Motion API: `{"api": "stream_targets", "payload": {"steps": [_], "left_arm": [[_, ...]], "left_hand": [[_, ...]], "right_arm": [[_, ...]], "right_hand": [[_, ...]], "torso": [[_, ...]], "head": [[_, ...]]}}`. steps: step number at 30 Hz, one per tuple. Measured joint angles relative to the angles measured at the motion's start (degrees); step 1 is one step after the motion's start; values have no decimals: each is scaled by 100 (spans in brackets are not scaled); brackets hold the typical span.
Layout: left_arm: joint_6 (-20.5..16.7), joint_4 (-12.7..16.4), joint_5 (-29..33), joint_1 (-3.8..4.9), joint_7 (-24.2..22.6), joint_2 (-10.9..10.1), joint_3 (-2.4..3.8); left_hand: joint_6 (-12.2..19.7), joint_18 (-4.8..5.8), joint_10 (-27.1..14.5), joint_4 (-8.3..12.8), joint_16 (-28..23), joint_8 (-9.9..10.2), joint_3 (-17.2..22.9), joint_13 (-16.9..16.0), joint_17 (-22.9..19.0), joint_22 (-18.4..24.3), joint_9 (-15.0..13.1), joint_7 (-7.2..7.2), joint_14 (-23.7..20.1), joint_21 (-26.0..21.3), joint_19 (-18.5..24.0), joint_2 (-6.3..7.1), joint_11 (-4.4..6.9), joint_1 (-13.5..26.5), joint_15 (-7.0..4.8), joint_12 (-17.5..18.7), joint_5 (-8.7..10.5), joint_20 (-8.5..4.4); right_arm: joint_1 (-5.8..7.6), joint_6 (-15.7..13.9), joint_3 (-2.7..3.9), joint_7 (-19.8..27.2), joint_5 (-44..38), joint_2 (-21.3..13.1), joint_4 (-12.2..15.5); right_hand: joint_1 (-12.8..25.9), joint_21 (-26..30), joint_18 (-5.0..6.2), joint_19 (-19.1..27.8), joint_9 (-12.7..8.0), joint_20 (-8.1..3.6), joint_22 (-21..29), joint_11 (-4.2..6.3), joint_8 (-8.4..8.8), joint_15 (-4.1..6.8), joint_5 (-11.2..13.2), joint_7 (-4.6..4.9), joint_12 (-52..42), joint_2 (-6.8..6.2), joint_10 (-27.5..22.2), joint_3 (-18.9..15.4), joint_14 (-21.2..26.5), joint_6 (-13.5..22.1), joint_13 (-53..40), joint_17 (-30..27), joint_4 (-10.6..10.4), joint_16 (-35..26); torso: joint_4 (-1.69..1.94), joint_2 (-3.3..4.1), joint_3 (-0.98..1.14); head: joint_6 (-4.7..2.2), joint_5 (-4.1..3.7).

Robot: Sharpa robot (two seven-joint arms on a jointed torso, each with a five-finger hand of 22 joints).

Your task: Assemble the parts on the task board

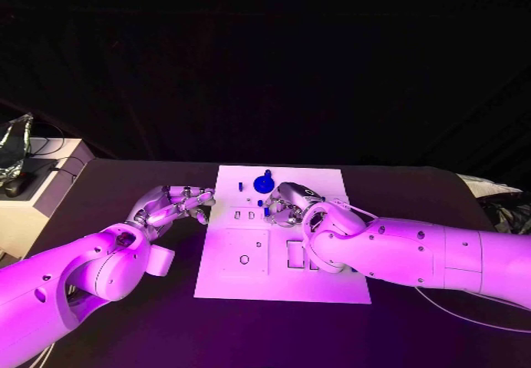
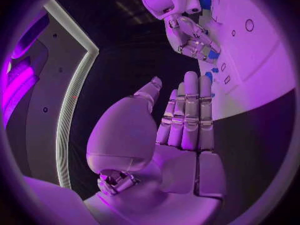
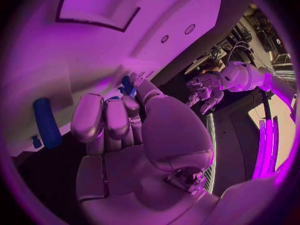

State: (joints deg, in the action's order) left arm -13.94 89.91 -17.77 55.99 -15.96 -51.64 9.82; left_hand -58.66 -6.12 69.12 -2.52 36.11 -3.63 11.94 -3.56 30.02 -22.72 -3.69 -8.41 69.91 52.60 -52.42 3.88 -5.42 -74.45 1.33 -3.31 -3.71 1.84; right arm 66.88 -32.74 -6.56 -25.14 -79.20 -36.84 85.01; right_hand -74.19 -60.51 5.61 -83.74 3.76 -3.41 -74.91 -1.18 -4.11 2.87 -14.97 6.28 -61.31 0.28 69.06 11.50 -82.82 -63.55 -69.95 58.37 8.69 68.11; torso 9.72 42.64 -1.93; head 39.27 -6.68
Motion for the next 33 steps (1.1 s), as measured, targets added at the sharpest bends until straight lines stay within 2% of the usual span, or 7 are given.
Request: {"api": "stream_targets", "payload": {"steps": [8,24,26,28,29,30,33], "left_arm": [[4,0,0,-2,3,2,0],[18,-9,0,-5,14,-1,0],[20,-10,0,-7,16,-1,0],[21,-12,0,-9,17,0,0],[22,-13,0,-9,17,0,0],[23,-14,0,-10,18,0,0],[25,-16,0,-12,20,0,0]], "left_hand": [[0,0,0,0,0,0,0,0,0,0,0,0,0,0,0,0,0,0,0,0,0,0],[0,0,0,0,0,0,0,0,1,6,0,0,0,0,0,0,0,0,0,0,0,0],[0,0,0,0,0,0,0,0,1,9,0,0,0,0,0,0,0,0,0,0,0,0],[0,0,0,0,0,0,0,0,1,9,0,0,0,0,0,0,0,0,0,0,0,0],[0,0,0,0,0,0,0,0,1,9,0,0,0,0,0,0,0,0,0,0,0,0],[0,0,0,0,0,0,0,0,1,9,0,0,0,0,0,0,0,0,0,0,0,0],[0,0,0,0,0,0,0,0,1,9,0,0,0,0,0,0,0,0,0,0,0,0]], "right_arm": [[-7,-11,8,-11,-10,55,-95],[-26,-60,7,-9,-26,89,-165],[-28,-58,6,-8,-30,89,-170],[-32,-56,3,-5,-31,87,-176],[-34,-56,2,-4,-31,85,-178],[-35,-56,2,-2,-31,84,-180],[-36,-58,2,6,-31,83,-184]], "right_hand": [[54,15,0,0,4,0,0,12,0,0,-2,8,0,-54,-11,-157,0,-9,17,-14,-166,0],[-23,35,0,0,7,0,1,-12,-8,0,22,57,30,-129,-32,-329,0,32,71,-32,-279,0],[-41,35,0,0,7,0,0,-8,-9,0,45,63,30,-159,-36,-329,0,39,82,-32,-279,0],[-4,35,0,0,3,0,-4,-33,-8,0,45,127,89,-287,-96,-352,0,102,111,-32,-302,0],[27,35,0,0,-1,0,-4,-52,5,0,-25,166,112,-345,-117,-402,0,156,128,-32,-316,0],[39,35,0,0,-1,0,-4,-66,15,-2,-218,188,142,-421,-167,-504,2,269,159,-31,-338,0],[-22,35,1,-20,-1,20,-4,-104,15,-32,-292,222,223,-488,-249,-746,32,479,265,-9,-451,5]], "torso": [[8,0,-5],[2,0,-7],[2,0,-7],[1,0,-7],[1,0,-7],[0,0,-7],[0,-1,-5]], "head": [[1,1],[18,6],[20,3],[24,2],[25,2],[27,2],[29,3]]}}
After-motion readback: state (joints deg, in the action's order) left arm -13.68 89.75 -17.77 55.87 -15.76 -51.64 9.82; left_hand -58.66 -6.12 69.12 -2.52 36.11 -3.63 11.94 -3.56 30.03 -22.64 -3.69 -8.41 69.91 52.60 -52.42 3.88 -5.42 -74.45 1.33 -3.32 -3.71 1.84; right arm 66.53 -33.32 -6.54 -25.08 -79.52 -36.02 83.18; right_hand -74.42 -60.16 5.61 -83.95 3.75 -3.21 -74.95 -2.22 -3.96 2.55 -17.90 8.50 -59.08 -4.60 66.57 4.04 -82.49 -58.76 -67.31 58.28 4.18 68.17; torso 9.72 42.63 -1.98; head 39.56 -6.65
